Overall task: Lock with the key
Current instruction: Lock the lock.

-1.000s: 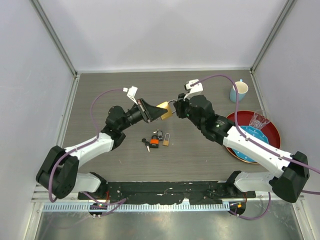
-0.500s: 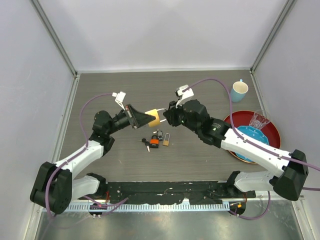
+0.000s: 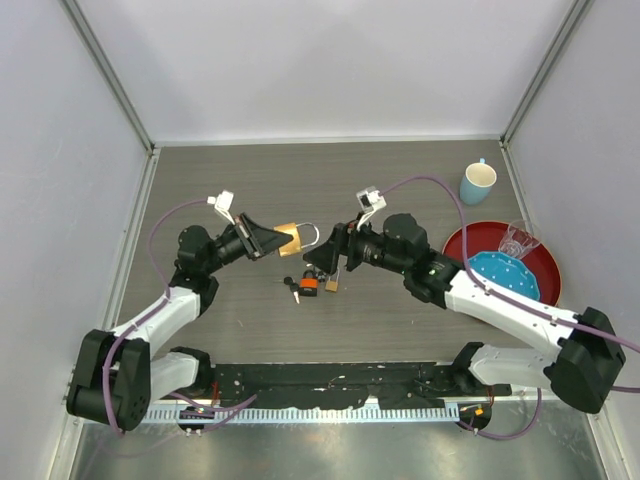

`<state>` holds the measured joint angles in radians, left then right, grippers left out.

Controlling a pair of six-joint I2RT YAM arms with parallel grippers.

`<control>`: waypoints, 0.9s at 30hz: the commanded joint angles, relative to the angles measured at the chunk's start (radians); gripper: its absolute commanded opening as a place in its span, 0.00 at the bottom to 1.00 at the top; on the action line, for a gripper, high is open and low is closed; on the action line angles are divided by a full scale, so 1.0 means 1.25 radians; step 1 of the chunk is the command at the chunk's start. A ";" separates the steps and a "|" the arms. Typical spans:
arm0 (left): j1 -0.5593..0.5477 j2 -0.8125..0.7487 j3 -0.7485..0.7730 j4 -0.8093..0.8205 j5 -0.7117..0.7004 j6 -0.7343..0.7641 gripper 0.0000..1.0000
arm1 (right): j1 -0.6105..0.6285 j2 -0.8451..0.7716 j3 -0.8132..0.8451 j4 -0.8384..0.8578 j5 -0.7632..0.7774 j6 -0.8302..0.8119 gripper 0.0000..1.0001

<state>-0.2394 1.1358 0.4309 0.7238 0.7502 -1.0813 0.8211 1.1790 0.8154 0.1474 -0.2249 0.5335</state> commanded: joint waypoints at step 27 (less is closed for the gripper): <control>0.003 -0.159 -0.097 0.369 -0.136 -0.200 0.00 | -0.036 0.216 -0.197 0.995 0.074 0.512 0.80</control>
<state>-0.2314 0.9703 0.3038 1.0130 0.6094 -1.3014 0.7658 1.3804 0.5297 1.0611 -0.1631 1.0737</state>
